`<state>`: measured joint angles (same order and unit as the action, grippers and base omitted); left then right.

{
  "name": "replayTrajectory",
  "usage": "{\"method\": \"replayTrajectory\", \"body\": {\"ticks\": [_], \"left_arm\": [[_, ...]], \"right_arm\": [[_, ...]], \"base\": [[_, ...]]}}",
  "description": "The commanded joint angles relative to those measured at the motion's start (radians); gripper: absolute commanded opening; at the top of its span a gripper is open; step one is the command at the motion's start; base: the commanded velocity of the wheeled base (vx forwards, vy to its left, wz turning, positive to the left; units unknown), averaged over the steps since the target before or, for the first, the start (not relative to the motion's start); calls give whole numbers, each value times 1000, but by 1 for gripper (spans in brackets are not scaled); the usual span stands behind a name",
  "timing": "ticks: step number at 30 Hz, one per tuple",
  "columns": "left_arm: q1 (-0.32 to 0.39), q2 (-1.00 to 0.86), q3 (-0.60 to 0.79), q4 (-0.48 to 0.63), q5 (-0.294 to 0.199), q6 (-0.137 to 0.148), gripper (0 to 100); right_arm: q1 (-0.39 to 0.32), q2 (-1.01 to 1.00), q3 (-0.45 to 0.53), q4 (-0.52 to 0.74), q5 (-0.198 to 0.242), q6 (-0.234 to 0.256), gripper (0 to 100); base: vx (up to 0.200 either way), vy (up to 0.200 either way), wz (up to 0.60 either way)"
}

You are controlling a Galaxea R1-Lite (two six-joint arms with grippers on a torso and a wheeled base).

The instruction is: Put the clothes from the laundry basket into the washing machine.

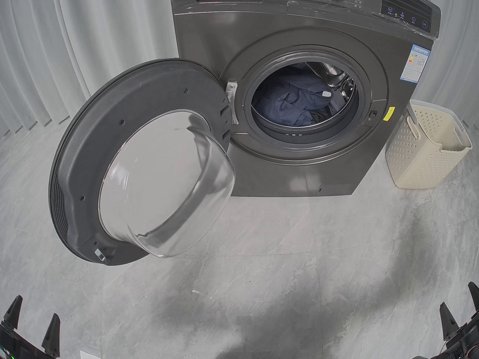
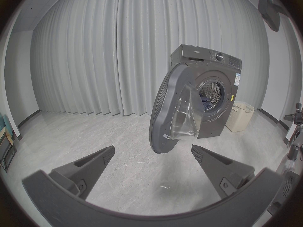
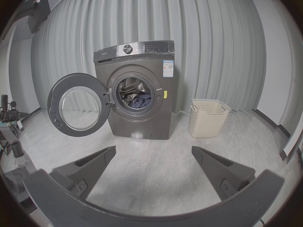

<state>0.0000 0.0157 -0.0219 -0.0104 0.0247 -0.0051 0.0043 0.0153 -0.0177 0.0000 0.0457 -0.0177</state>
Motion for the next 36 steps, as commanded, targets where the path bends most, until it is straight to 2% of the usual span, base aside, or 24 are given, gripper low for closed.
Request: {"method": "replayTrajectory", "body": {"ticks": [1, 2, 3, 6, 9, 10, 11, 13, 17, 24, 30, 33, 36], "left_arm": [[3, 20, -128, -42, -11, -18, 100], [-20, 128, -237, -39, -34, -26, 100], [-23, 145, -245, -39, -38, -26, 100], [-63, 378, -305, -63, -97, -29, 100], [-77, 540, -348, -151, -109, -32, 100], [-77, 540, -348, -151, -109, -32, 100], [-75, 658, -382, -238, -109, -35, 100], [-75, 767, -424, -306, -112, -35, 100], [-77, 925, -495, -375, -120, -33, 100], [-77, 1080, -581, -391, -196, -33, 100], [-81, 1116, -605, -390, -267, -32, 100], [-120, 1110, -605, -390, -302, -35, 100], [-215, 1076, -590, -384, -325, -39, 100]], "right_arm": [[0, -9, 16, 0, 0, 1, 100], [-1, -8, 16, 0, -1, 2, 100], [-1, -9, 16, 2, -1, 2, 100], [0, -9, 16, 2, -1, 2, 100], [0, -9, 16, 2, -1, 2, 100], [0, -9, 16, 2, -1, 2, 100], [0, -9, 16, 2, -1, 2, 100], [0, -9, 16, 2, -1, 2, 100], [0, -9, 16, 0, -1, 2, 100], [0, -9, 16, 0, -1, 1, 100], [0, -9, 16, 0, -1, -1, 100], [0, -9, 16, 0, -1, 1, 100], [0, -9, 16, 0, -1, 1, 100]], "base": [[0, 0, 0], [0, 0, 0], [0, 0, 0], [0, 0, 0], [0, 0, 0], [0, 0, 0], [0, 0, 0], [0, 0, 0], [0, 0, 0], [0, 0, 0], [0, 0, 0], [0, 0, 0], [0, 0, 0]]}}
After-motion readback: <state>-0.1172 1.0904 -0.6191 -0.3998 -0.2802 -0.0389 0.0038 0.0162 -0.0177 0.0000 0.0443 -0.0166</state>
